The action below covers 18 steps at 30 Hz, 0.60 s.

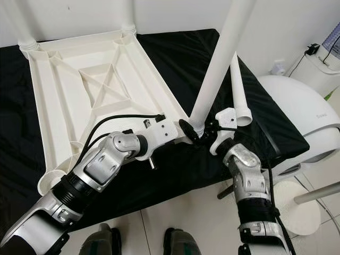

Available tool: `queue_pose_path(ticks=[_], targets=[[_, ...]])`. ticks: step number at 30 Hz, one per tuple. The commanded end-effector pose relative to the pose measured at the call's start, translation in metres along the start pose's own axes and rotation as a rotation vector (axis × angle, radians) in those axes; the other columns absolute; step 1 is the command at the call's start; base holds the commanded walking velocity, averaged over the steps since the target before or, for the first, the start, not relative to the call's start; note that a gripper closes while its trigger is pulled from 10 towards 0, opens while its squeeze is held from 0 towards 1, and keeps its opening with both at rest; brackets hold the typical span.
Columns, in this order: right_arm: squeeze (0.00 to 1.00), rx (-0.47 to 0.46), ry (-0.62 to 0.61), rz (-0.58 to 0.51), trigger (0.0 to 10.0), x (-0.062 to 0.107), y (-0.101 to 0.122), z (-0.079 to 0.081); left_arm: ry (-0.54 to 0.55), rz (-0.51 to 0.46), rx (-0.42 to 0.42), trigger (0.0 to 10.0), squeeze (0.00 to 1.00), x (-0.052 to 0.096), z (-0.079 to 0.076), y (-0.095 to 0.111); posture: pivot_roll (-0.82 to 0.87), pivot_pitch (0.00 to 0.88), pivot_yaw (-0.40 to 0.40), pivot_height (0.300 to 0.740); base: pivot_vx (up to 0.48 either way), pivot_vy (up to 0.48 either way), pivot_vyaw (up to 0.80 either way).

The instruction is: Building children table

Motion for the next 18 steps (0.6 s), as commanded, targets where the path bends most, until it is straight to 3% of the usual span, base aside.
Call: queue_pose_path(ticks=[1,11,12,13,14,15,18], targets=[[0.0,0.02,0.035,0.015,10.0,0.0026,0.001,-0.0017,-0.005,0.05,-0.005,10.0,0.0,-0.0026,-0.0052,-0.0118,-0.02,0.056,-0.046,0.74,0.0,0.0,0.0],[0.0,0.064,0.078,0.042,9.9,0.0013,0.0043,-0.0069,-0.01,0.047,-0.004,10.0,0.0,-0.0029,-0.0071,-0.0108,-0.02,0.06,-0.046,0.74,0.0,0.0,0.0],[0.0,0.068,0.082,0.047,7.9,0.0019,0.0038,-0.0077,-0.011,0.048,-0.004,10.0,0.0,-0.0028,-0.0072,-0.0108,-0.02,0.061,-0.046,0.74,0.0,0.0,0.0],[0.0,0.068,0.082,0.047,7.9,0.0019,0.0038,-0.0077,-0.011,0.048,-0.004,10.0,0.0,-0.0028,-0.0072,-0.0108,-0.02,0.061,-0.046,0.74,0.0,0.0,0.0],[0.0,0.07,0.083,0.052,4.5,0.0026,0.0033,-0.0087,-0.011,0.048,-0.003,10.0,0.0,-0.0029,-0.0072,-0.0107,-0.02,0.064,-0.045,0.74,0.0,0.0,0.0],[0.0,0.072,0.091,0.058,0.0,0.0037,0.0024,-0.0095,-0.012,0.047,-0.003,10.0,0.0,-0.0028,-0.0074,-0.0106,-0.02,0.064,-0.045,0.74,0.0,0.0,0.0],[0.0,0.065,0.11,0.071,0.0,0.0058,0.0001,-0.01,-0.012,0.047,-0.004,10.0,0.0,-0.0029,-0.0074,-0.0104,-0.02,0.067,-0.045,0.74,0.0,0.0,0.0]])
Point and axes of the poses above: a point about 5 cm out from each wrist's last joint towards the gripper, its own x axis pointing back from the gripper into the wrist, its own y axis along the axis of the wrist's last joint, z = x × y, the point moved 6 cm from there along -x, pointing out of the wrist towards the gripper, and after that the axes turned 11 degrees about -x, right-handed, at the moved point
